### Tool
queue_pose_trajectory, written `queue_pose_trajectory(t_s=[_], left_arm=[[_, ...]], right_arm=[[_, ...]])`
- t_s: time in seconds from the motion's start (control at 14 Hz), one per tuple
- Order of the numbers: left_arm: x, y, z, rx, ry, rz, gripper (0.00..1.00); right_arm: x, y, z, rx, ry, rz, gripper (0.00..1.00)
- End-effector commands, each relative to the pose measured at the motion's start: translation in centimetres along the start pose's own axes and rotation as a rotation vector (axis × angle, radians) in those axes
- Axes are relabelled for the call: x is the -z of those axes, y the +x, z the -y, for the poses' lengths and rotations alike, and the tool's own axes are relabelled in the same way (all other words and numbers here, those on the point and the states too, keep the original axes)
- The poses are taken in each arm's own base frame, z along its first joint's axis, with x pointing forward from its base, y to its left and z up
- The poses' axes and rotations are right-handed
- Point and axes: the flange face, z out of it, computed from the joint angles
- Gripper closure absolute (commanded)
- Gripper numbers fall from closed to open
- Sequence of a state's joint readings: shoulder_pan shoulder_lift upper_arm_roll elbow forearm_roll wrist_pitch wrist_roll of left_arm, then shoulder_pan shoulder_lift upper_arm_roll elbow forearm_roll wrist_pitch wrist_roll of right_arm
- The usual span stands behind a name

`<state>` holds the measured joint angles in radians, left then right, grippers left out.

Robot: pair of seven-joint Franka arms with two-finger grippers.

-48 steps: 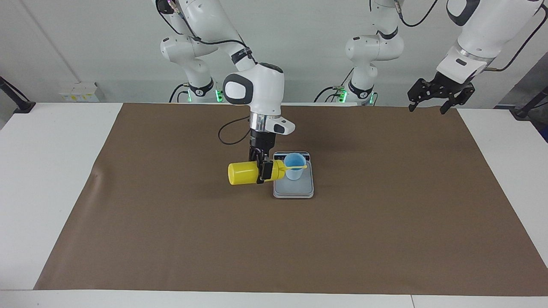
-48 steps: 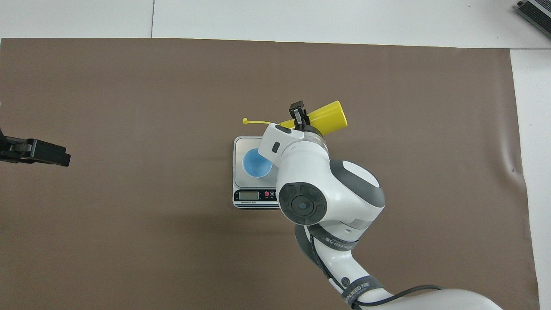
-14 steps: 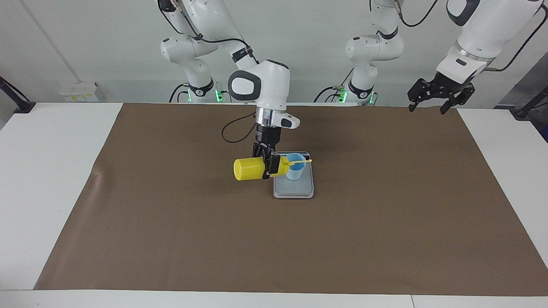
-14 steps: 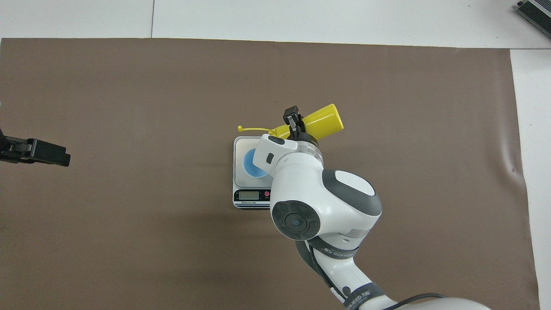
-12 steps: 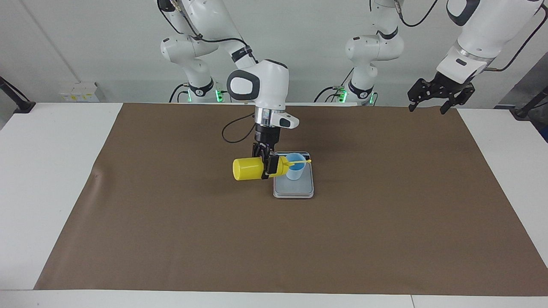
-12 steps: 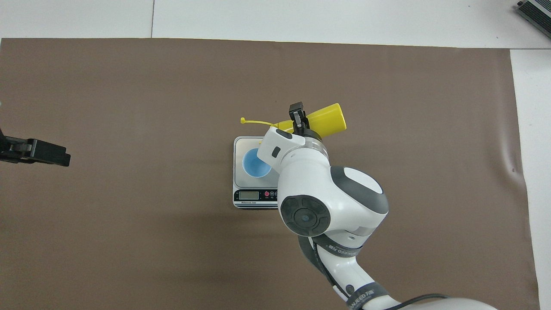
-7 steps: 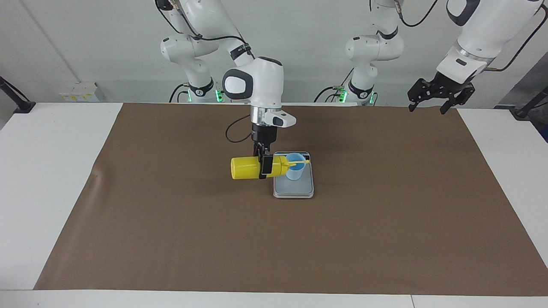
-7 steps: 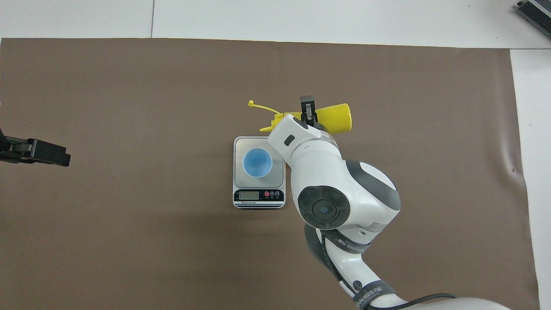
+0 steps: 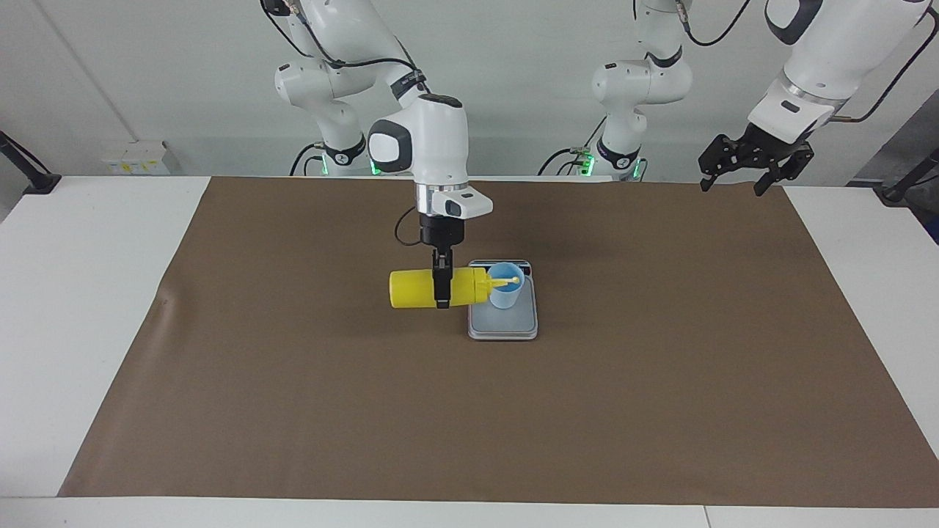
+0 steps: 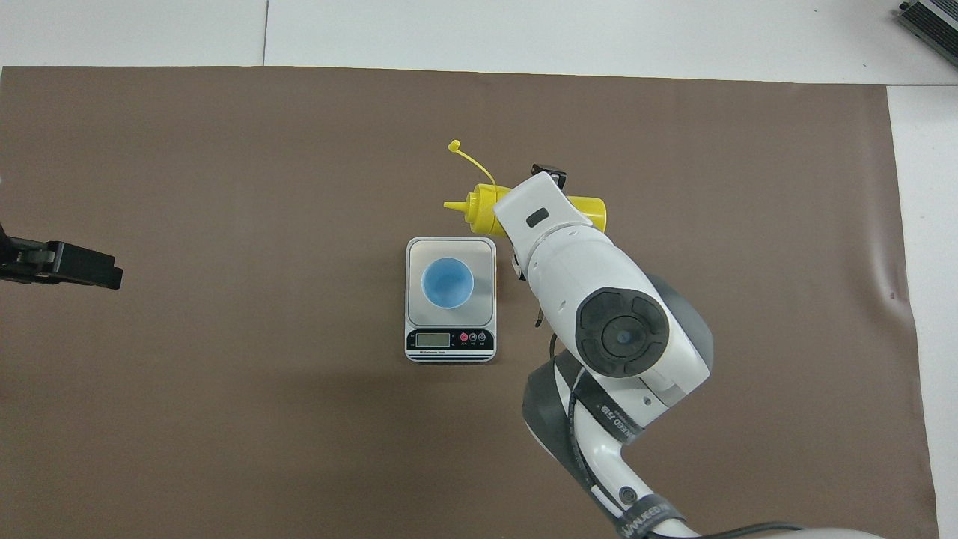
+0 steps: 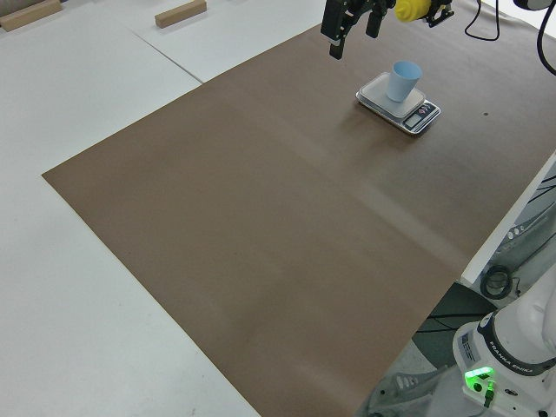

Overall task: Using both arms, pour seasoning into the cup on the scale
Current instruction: 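Turn the bottle upright and carry it back with the right gripper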

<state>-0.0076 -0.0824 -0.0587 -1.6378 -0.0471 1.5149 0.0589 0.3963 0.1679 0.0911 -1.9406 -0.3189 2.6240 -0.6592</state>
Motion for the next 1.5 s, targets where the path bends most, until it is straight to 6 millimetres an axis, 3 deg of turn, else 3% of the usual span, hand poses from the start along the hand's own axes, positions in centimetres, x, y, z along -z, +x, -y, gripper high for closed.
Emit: queue_pose_trajectory(t_s=[0.0, 0.21, 0.5, 0.93, 1.43], left_arm=[[0.1, -1.0, 0.1, 0.009, -0.004, 0.002, 0.00], [0.1, -1.0, 0.1, 0.009, -0.004, 0.002, 0.00], [0.1, -1.0, 0.2, 0.010, -0.004, 0.002, 0.00], [0.1, -1.0, 0.1, 0.009, -0.004, 0.002, 0.00], [0.1, -1.0, 0.1, 0.009, -0.004, 0.002, 0.00]], right_arm=[[1.7, -2.7, -0.7, -0.108, -0.004, -0.042, 1.00], [2.1, -4.8, -2.6, -0.186, 0.010, -0.064, 1.00], [3.0, -9.9, -5.9, -0.163, 0.062, -0.153, 1.00], [2.4, -19.4, -8.7, -0.108, 0.120, -0.310, 1.00], [1.0, -32.3, -9.3, -0.392, 0.174, -0.537, 1.00]])
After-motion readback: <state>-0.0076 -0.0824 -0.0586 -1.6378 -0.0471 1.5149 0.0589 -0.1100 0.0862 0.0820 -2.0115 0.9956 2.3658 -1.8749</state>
